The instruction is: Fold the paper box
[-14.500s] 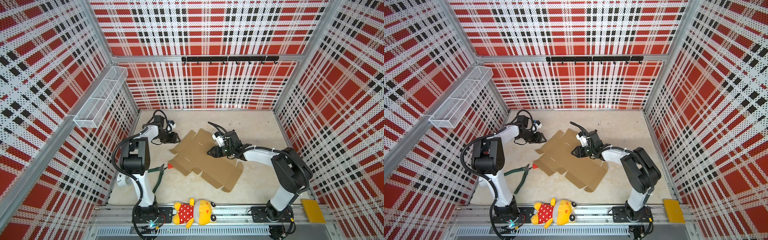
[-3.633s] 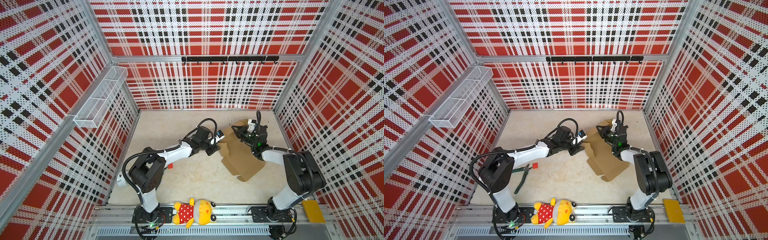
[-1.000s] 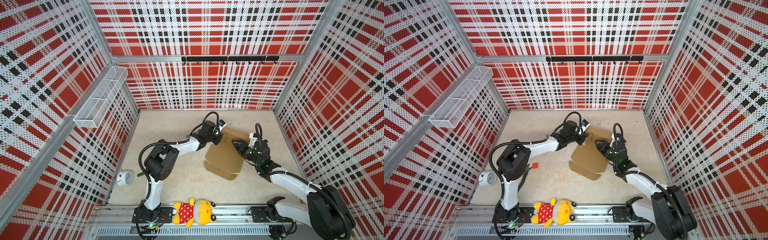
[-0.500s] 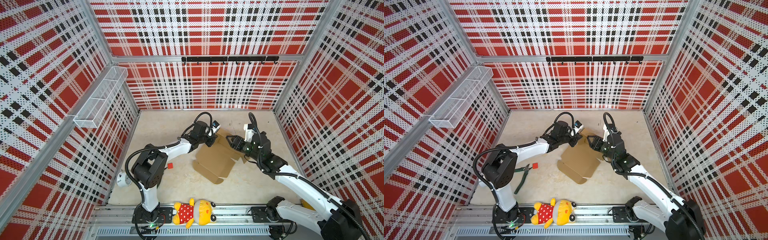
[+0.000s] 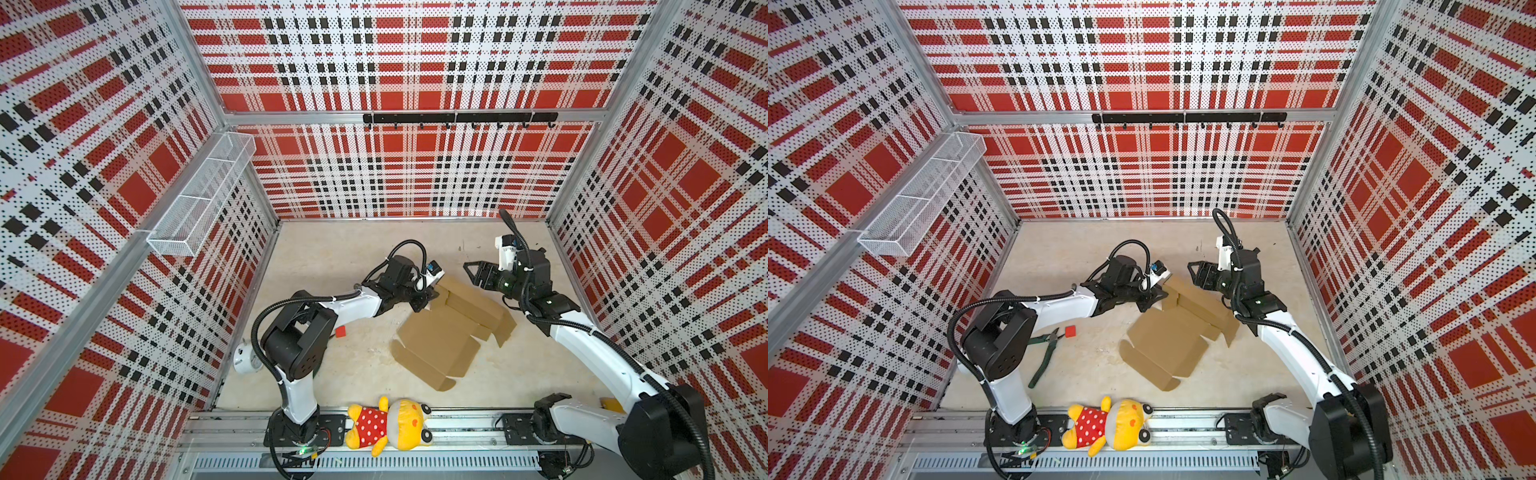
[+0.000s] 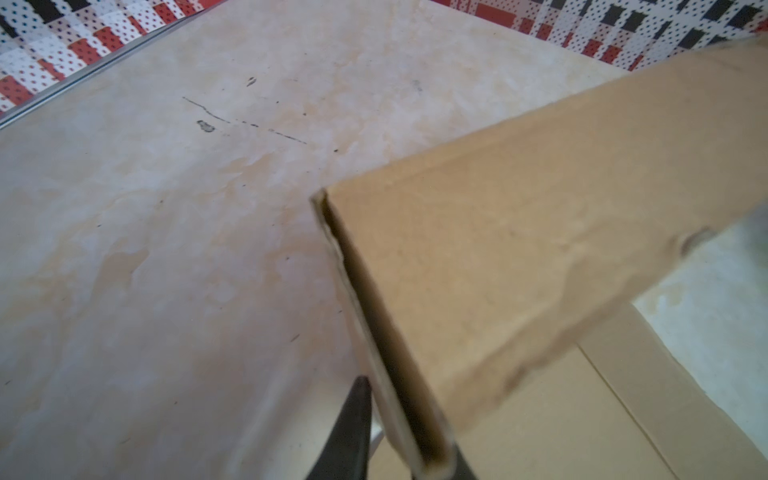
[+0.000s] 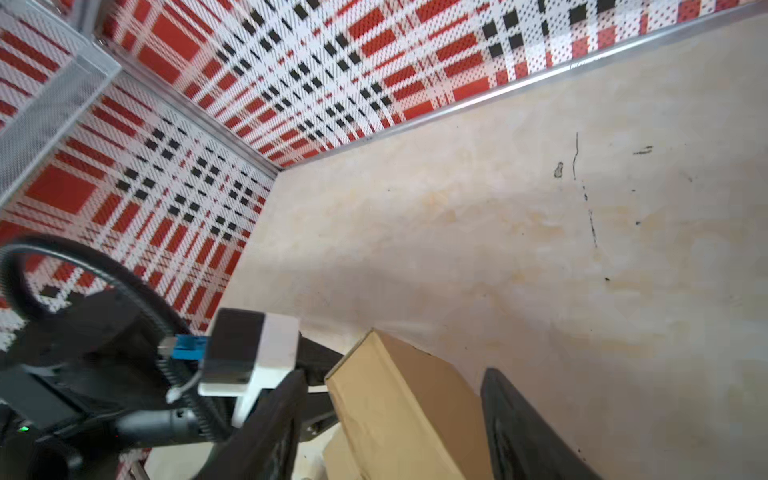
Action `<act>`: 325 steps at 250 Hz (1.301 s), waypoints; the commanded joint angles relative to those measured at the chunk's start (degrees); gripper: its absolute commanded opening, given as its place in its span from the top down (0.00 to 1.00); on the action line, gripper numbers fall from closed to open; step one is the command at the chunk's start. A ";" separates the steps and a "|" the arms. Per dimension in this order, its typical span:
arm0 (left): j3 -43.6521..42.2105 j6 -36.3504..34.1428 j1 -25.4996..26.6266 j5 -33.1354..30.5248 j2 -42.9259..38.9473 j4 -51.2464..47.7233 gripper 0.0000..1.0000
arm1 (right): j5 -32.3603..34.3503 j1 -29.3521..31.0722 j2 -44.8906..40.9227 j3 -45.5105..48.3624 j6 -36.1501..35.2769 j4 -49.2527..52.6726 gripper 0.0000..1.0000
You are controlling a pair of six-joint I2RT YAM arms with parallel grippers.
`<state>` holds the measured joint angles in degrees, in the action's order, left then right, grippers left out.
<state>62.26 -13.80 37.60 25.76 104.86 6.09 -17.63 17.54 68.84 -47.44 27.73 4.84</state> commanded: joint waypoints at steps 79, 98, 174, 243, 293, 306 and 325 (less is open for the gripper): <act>1.19 -0.35 0.79 0.98 2.25 3.23 0.80 | -9.65 0.04 12.63 -2.30 -7.16 -8.88 0.34; 1.50 -0.24 0.94 0.14 2.85 3.32 0.80 | -11.20 0.02 14.75 -2.17 -7.00 -10.51 0.35; 2.33 0.84 1.68 -0.79 3.74 4.18 0.80 | -14.01 0.03 18.19 -0.24 -4.36 -13.22 0.43; 2.64 2.28 1.49 -0.96 4.57 6.43 0.78 | -11.38 0.21 16.01 2.99 -3.65 -12.11 0.47; 2.34 2.97 1.82 -0.86 5.14 8.37 0.75 | -8.56 0.22 15.72 4.68 -3.75 -11.61 0.50; 1.93 3.08 2.06 -0.87 4.67 8.95 0.74 | -8.13 0.24 15.77 4.94 -3.26 -11.85 0.50; 1.22 2.91 2.24 -0.67 4.75 10.31 0.74 | -8.05 0.24 16.14 5.03 -3.12 -12.19 0.50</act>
<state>63.22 -11.84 39.18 25.19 109.30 12.32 -28.21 17.56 84.66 -44.47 24.97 -10.20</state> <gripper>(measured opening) 0.259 0.500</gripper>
